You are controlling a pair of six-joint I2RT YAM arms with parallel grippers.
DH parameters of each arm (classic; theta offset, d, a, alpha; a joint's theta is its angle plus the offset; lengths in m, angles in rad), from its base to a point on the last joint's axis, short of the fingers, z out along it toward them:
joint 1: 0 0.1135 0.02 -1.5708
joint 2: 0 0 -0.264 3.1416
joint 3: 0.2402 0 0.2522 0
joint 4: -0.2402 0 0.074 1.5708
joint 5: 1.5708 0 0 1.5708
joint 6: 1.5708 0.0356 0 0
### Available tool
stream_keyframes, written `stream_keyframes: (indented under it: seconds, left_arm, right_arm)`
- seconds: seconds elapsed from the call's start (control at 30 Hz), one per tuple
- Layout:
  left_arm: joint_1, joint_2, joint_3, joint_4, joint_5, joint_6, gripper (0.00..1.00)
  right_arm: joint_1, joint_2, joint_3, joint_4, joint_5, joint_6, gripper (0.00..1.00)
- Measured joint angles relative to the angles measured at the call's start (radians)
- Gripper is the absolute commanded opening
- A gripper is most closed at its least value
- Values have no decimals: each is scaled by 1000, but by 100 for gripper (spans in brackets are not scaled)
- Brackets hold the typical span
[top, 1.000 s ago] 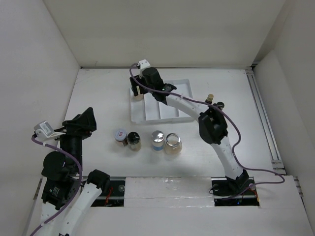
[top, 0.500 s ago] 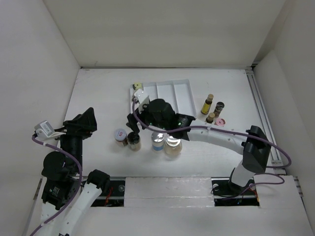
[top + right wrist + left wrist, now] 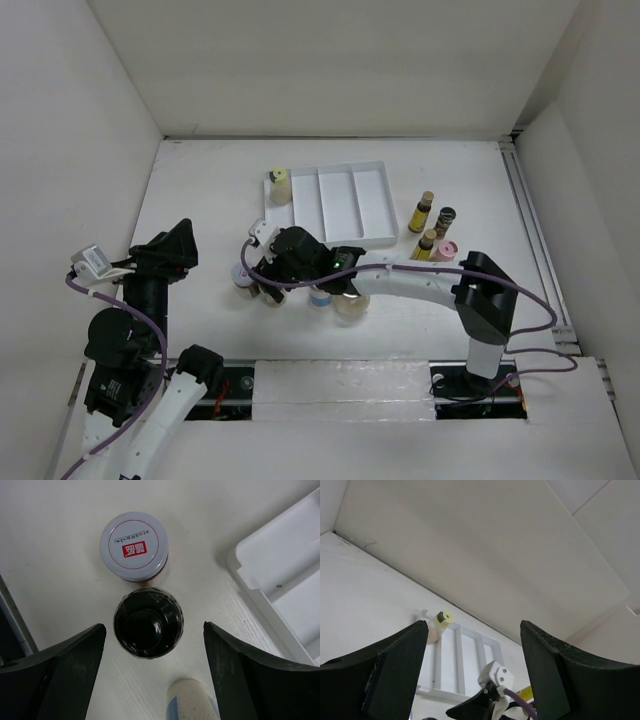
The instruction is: Organize the condiment bottles
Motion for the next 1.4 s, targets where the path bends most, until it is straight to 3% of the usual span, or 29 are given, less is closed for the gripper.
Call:
stream_keyframes:
  seconds: [0.17,0.3,0.33,0.4,0.57,0.77,0.9,1.23,1.4]
  left_arm:
    - [0,0,0,0,0,0,71]
    - [0,0,0,0,0,0,71]
    - [0,0,0,0,0,0,71]
    - [0,0,0,0,0,0,71]
    - [0,0,0,0,0,1,71]
    - [0,0,0,0,2,1,71]
    - [0,0,0,0,6,1,71]
    - [0,0,0,0,8,1,71]
    - [0,0,0,0,8,1,71]
  right_arm:
    - [18,73,55,-41,12,-13,77]
    - [24,91,75,-56,39,-19,59]
    - [24,97,83,-61,45,-19,50]
    - [24,107,100,-66,54,-19,45]
    - [24,87,102,-98,83,-21,44]
    - [13,-67,103,-122,122,-36,44]
    - [-48,-102,180,-104,112,-44,43]
    - [-240,186,441,-71,50,-54,43]
    - [-267,291,475,-85,25,-55,43]
